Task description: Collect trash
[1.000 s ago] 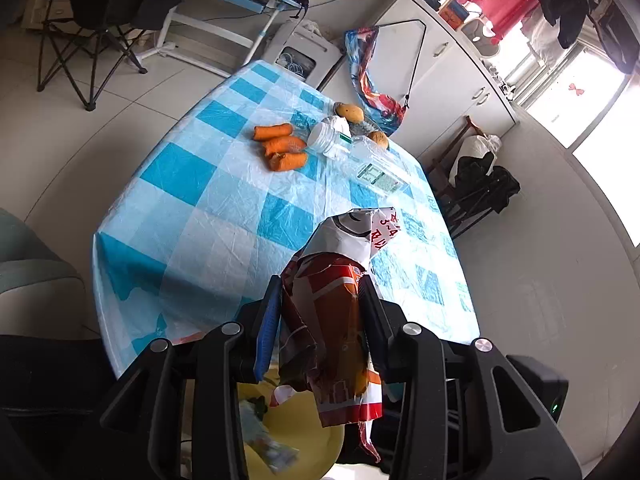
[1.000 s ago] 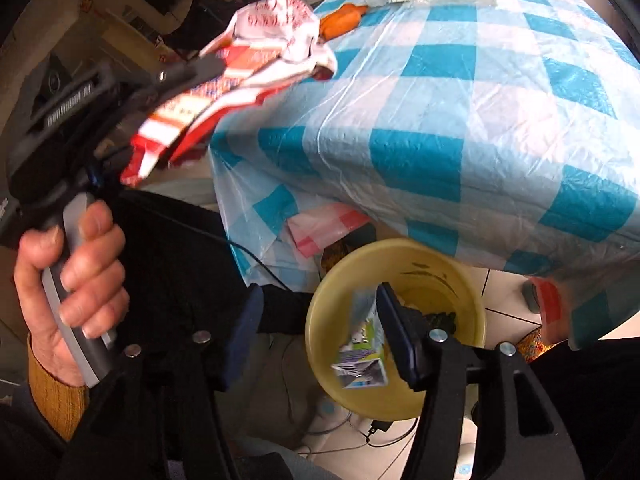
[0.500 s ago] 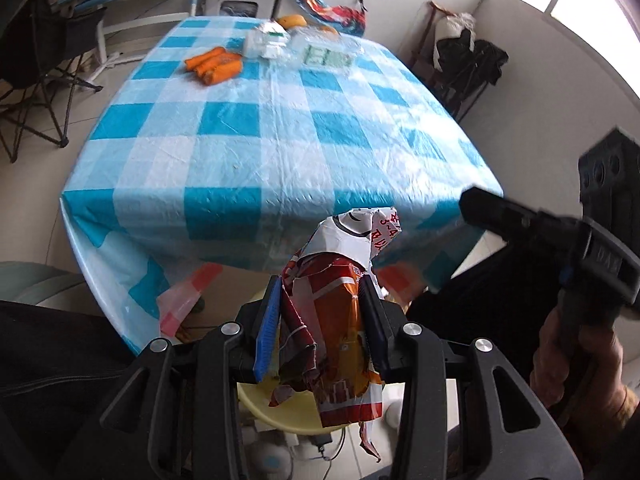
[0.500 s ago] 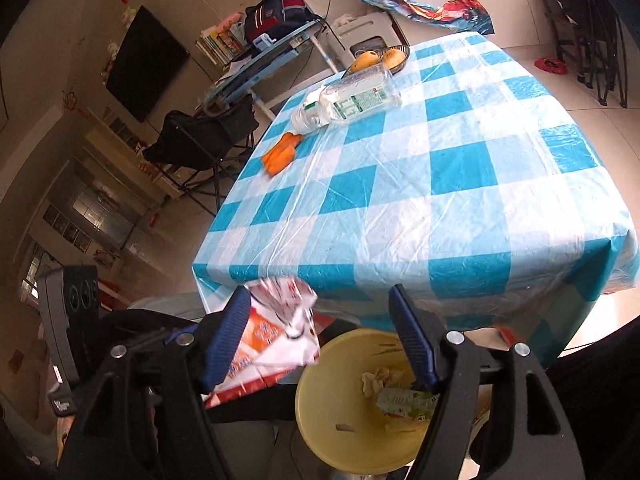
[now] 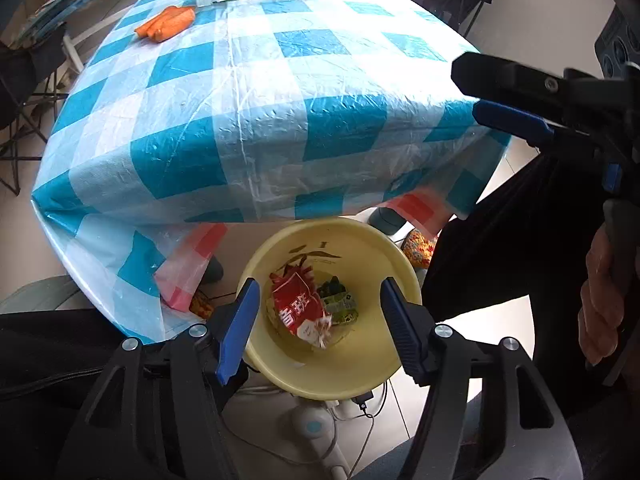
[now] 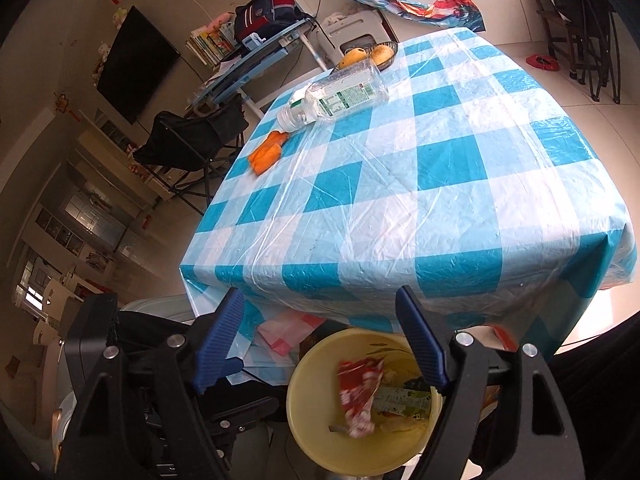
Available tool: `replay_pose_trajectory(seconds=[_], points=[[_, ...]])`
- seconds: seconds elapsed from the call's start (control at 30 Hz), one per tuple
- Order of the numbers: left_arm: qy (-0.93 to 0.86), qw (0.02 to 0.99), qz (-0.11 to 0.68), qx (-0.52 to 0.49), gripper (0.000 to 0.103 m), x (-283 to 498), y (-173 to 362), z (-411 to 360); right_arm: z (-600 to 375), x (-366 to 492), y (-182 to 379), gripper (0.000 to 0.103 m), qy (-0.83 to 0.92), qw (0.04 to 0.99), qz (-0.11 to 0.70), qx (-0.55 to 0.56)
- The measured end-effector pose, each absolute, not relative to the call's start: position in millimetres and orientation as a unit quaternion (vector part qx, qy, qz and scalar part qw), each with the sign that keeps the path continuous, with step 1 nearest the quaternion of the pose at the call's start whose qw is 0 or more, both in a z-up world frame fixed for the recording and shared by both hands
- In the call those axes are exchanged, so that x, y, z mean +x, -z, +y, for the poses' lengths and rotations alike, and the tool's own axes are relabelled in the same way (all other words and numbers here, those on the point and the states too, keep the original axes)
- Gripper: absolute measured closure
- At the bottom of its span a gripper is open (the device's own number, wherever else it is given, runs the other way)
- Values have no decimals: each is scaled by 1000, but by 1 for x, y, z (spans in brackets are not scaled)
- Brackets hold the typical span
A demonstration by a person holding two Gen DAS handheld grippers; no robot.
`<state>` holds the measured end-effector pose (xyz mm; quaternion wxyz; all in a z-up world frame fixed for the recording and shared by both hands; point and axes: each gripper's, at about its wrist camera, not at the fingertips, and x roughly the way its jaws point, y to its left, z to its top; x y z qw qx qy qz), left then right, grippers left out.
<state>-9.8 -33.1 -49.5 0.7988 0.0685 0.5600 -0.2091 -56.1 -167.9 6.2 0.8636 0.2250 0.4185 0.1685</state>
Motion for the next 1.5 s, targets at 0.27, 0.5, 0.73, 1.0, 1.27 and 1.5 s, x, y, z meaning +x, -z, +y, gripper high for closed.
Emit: replay_pose_trajectory(seconds=[0.27, 0.5, 0.73, 1.0, 1.27, 1.5], points=[[205, 831, 517, 22, 33, -2, 30, -23, -167, -56, -3, 25, -163, 863, 424, 220], [181, 869, 460, -37, 20, 3, 9, -2, -166, -56, -2, 24, -160, 863, 427, 217], [161, 872, 450, -101, 17, 11, 7, 20, -165, -56, 0, 23, -160, 862, 431, 213], [160, 872, 451, -100, 16, 12, 9, 17, -163, -56, 1, 23, -159, 861, 435, 209], [156, 873, 451, -100, 16, 12, 9, 18, -163, -56, 1, 22, -159, 861, 436, 208], [156, 873, 451, -101, 16, 12, 9, 18, -162, -56, 2, 22, -159, 860, 438, 208]])
